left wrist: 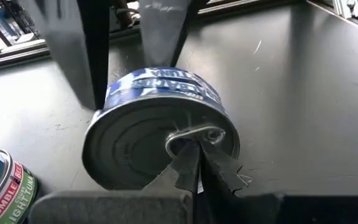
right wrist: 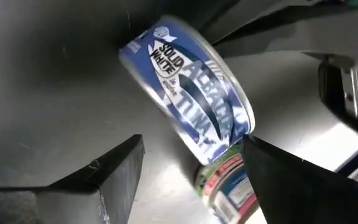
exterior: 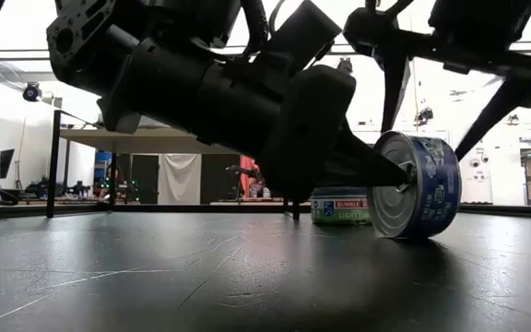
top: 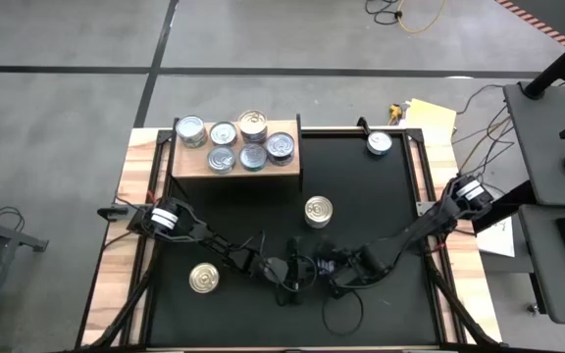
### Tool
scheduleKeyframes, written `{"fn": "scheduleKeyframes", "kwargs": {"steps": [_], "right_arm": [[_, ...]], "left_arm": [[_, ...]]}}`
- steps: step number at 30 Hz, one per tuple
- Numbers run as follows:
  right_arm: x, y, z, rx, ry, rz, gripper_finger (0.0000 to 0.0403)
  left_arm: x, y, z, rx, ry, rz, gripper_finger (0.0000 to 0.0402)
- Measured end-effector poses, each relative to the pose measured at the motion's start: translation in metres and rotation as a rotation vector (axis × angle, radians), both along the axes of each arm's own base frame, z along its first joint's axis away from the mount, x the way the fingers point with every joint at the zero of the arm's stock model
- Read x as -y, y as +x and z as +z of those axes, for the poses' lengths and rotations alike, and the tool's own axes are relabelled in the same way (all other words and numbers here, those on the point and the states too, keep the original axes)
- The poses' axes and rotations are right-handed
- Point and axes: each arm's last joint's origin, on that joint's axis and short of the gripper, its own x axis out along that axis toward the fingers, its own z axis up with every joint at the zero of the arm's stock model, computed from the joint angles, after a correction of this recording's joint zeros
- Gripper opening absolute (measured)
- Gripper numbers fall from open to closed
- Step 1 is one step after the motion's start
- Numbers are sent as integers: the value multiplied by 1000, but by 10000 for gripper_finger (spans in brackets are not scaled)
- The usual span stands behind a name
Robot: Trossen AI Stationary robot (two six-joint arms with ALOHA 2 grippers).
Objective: Stack canned seafood by type on shelf
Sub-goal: Stack the blue tuna can on top of the blue tuna can on the shelf
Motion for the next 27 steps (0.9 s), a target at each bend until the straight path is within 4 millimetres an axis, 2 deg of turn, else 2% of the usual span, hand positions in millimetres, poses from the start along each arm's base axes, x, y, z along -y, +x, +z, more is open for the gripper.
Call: {"fn": "scheduleKeyframes", "kwargs": {"steps": [8, 22, 27], "right_arm": [[-2, 5, -3, -8, -77, 175, 249], [-4, 5, 0, 9, -89, 188, 269], [-6, 6, -2, 0, -62, 229, 262]], "left_arm": [[-1, 1, 0, -15, 18, 45, 0], [-7, 0, -1, -20, 81, 176, 0], [-14, 3, -2, -21, 81, 193, 0]]}}
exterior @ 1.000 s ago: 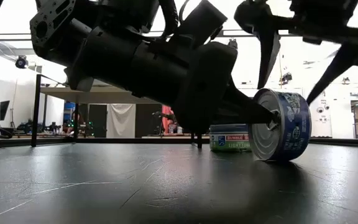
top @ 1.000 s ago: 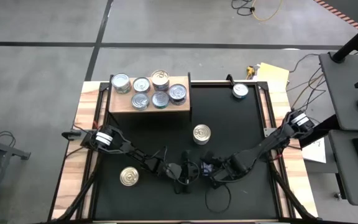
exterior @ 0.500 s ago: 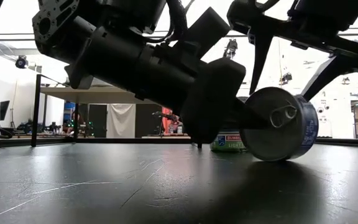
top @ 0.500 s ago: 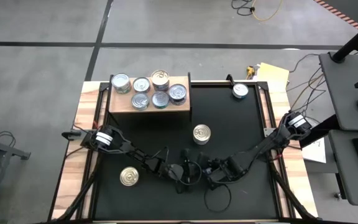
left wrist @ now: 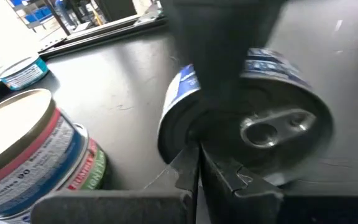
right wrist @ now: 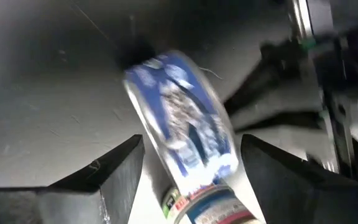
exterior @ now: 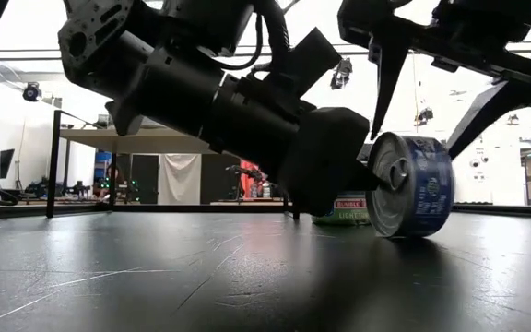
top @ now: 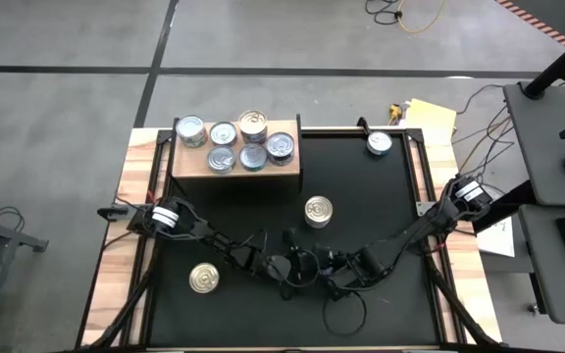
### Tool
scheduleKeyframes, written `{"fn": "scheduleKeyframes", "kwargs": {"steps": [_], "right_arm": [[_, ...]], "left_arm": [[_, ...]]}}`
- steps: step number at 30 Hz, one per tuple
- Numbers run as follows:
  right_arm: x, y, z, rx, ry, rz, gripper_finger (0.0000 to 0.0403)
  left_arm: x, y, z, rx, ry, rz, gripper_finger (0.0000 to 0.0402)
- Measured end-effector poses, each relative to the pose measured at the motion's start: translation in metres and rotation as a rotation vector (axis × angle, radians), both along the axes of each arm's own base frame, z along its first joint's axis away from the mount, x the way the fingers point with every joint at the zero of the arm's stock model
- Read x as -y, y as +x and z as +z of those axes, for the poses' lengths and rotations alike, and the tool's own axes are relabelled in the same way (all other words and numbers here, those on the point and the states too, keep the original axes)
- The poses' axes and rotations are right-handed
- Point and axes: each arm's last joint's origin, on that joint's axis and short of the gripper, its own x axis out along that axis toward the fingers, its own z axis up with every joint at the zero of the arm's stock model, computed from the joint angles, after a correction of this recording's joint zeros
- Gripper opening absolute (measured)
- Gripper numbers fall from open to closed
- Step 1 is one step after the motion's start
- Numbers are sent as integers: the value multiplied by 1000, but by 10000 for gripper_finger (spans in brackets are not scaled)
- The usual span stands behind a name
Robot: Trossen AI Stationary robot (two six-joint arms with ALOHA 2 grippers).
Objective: Stack canned seafood by type on shelf
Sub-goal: Stack the blue tuna can on top of the blue tuna can on the shelf
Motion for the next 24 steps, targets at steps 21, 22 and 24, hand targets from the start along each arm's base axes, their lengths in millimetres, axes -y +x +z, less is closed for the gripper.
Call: {"fn": "scheduleKeyframes", "kwargs": {"steps": [21, 22, 24], "right_arm": [[0, -1, -2, 6, 32, -96, 132], [1, -1, -2, 11, 41, -115, 132], [1, -3, 1, 24, 67, -159, 132]], "left_arm": [[2, -1, 2, -9, 19, -10, 0], [3, -3, 3, -18, 24, -11, 0], [5, -5, 6, -24, 31, -8, 0]]}}
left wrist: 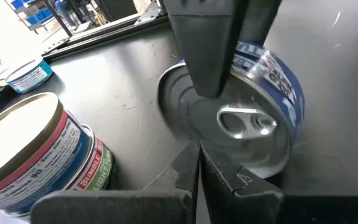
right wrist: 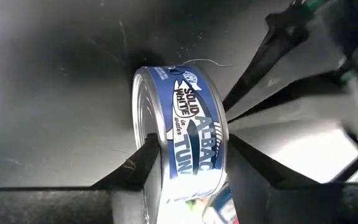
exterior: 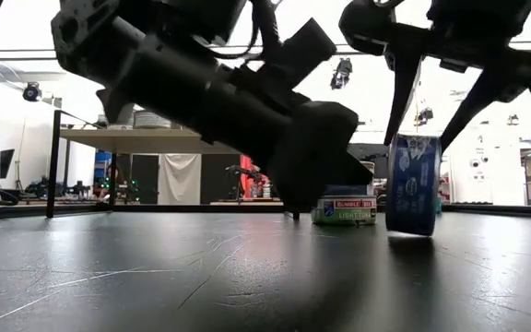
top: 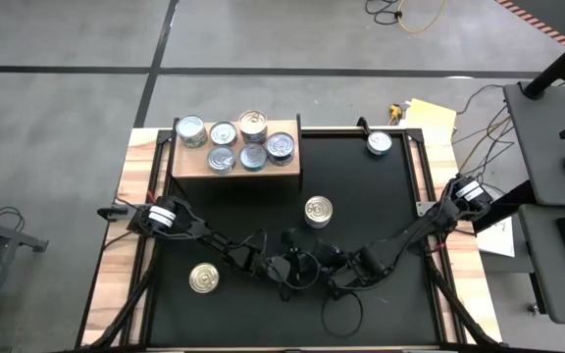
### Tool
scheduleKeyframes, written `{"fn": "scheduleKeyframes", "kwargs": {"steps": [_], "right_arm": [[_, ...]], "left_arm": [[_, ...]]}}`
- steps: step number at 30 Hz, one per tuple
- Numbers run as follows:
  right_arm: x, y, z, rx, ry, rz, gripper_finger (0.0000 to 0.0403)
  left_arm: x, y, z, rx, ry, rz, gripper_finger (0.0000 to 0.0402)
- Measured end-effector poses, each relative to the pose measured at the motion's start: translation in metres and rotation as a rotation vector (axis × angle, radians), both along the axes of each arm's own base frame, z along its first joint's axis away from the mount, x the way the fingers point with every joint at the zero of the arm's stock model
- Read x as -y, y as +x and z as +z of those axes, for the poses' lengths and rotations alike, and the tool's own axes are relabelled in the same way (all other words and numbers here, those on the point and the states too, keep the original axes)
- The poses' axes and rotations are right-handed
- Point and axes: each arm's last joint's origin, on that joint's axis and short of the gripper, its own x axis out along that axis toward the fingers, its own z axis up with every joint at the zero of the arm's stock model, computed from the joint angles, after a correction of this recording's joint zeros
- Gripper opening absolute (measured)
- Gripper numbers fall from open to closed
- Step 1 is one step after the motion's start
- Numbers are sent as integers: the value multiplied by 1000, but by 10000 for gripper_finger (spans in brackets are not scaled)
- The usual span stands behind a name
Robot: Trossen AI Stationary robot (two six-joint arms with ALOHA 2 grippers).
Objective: Stack canned seafood by type on shelf
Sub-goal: Stack the blue tuna can on top of the blue tuna can on the shelf
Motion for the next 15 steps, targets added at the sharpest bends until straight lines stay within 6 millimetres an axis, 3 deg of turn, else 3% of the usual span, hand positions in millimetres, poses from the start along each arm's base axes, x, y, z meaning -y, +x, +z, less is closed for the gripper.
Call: {"fn": "scheduleKeyframes", "kwargs": {"steps": [7, 15], "right_arm": [[4, -11, 32, 99, 111, -183, 132], [1, -24, 54, 261, 128, -311, 132]], "left_arm": [[1, -23, 20, -3, 4, -14, 0], [-11, -74, 60, 89, -101, -13, 0]]}}
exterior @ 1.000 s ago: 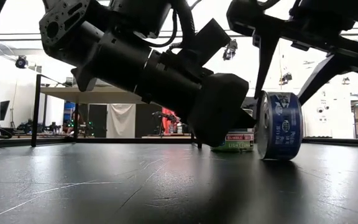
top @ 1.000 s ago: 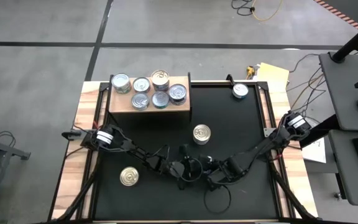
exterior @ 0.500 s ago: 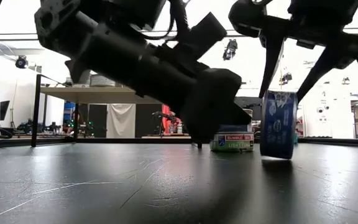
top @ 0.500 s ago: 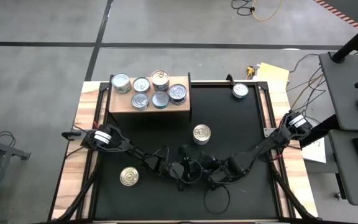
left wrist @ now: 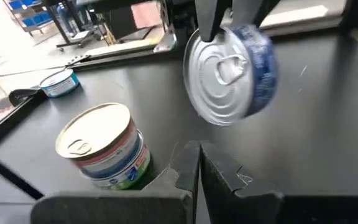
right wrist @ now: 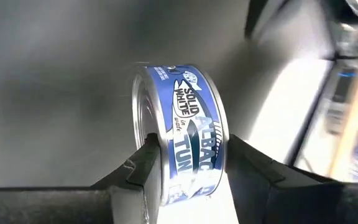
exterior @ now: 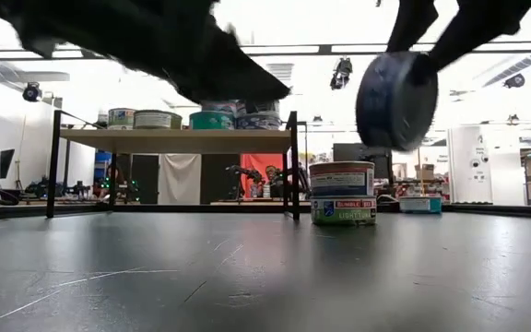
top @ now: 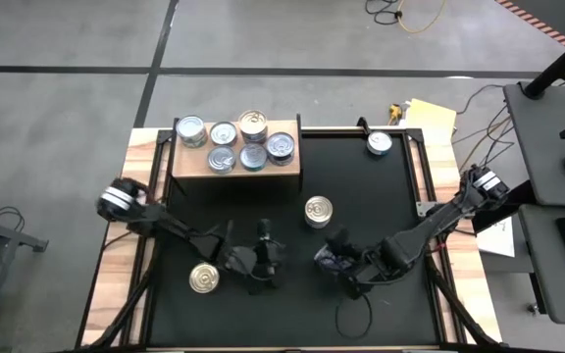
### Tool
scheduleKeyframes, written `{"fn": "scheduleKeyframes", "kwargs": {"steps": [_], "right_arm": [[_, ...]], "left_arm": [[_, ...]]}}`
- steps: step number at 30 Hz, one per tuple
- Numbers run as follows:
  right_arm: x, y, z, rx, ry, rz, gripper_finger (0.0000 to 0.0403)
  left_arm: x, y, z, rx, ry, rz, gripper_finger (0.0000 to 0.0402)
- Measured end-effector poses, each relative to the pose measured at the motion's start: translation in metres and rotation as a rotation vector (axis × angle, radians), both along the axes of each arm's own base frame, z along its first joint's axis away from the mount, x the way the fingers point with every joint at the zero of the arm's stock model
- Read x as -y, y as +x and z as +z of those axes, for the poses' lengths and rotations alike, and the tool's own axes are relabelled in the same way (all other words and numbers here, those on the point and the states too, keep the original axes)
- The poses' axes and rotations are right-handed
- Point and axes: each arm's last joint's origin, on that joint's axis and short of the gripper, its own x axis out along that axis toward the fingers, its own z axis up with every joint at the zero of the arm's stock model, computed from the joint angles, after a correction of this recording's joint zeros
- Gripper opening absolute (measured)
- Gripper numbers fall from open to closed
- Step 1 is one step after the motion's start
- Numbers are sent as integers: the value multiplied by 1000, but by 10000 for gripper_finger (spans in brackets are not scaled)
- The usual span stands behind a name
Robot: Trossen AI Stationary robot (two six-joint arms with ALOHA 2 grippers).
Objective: Stack canned seafood by type on shelf
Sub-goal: Stack the blue tuna can on top of the blue tuna can on the shelf
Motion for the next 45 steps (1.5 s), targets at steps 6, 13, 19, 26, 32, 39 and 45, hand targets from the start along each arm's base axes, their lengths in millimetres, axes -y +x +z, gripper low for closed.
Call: {"fn": "scheduleKeyframes", "kwargs": {"steps": [6, 13, 19, 26, 32, 39, 45], "right_arm": [[0, -4, 15, 180, -153, -73, 132], [11, 11, 38, 407, -437, -154, 132], [44, 48, 64, 538, -483, -208, 132], [110, 78, 89, 717, -433, -235, 132], [163, 87, 91, 763, -419, -285, 132], [184, 97, 76, 719, -426, -324, 132], [185, 107, 60, 666, -446, -316, 132]], "left_arm": [[-5, -44, 32, 98, -120, -39, 0], [-12, -78, 58, 185, -147, -81, 0], [-24, -102, 81, 238, -106, -86, 0], [-40, -131, 99, 211, -75, -79, 0], [-52, -153, 112, 197, -71, -78, 0], [-67, -177, 120, 185, -42, 1, 0], [-73, -186, 122, 185, -24, 66, 0]]}}
